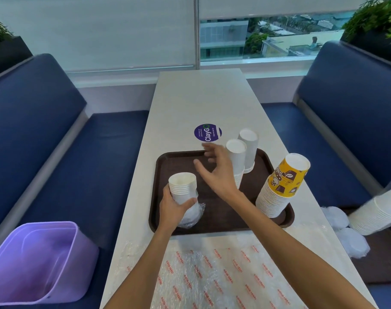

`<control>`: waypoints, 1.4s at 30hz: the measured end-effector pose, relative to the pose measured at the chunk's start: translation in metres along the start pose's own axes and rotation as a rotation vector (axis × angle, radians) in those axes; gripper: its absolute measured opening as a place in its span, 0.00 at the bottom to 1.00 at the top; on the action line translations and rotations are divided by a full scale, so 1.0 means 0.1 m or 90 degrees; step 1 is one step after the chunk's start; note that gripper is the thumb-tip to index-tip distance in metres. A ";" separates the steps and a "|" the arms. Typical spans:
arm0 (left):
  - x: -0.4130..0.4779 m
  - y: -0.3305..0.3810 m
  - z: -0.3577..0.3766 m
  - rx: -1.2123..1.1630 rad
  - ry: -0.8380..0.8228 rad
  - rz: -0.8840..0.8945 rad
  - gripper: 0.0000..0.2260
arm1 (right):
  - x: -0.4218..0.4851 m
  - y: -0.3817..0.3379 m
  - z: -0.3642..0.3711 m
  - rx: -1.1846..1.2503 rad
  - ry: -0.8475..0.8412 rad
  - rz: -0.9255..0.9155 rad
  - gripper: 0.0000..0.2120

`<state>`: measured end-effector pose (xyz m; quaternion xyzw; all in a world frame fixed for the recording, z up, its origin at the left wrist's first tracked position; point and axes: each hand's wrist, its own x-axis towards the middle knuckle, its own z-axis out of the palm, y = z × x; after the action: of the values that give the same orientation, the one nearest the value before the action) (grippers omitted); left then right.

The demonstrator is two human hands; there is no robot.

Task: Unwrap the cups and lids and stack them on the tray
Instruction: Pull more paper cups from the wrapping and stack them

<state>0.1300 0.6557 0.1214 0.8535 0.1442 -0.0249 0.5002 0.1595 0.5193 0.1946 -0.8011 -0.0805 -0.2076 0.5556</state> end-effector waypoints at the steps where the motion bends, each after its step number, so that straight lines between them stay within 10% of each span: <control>1: 0.00 0.00 0.00 -0.003 0.007 -0.005 0.40 | -0.04 0.04 0.07 0.009 -0.057 0.058 0.25; 8: 0.03 0.03 -0.01 -0.017 0.016 -0.027 0.38 | -0.20 0.36 0.30 0.119 -0.340 0.383 0.35; 21: 0.10 -0.02 0.06 -0.066 0.032 -0.049 0.32 | -0.22 0.44 0.43 0.252 -0.288 0.457 0.17; 42: 0.01 -0.01 0.02 -0.019 0.024 -0.008 0.37 | -0.03 0.31 0.46 0.158 -0.226 0.372 0.34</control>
<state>0.1307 0.6544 0.1189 0.8454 0.1595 -0.0097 0.5096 0.1793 0.5509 0.1526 -0.7404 0.0324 0.1135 0.6617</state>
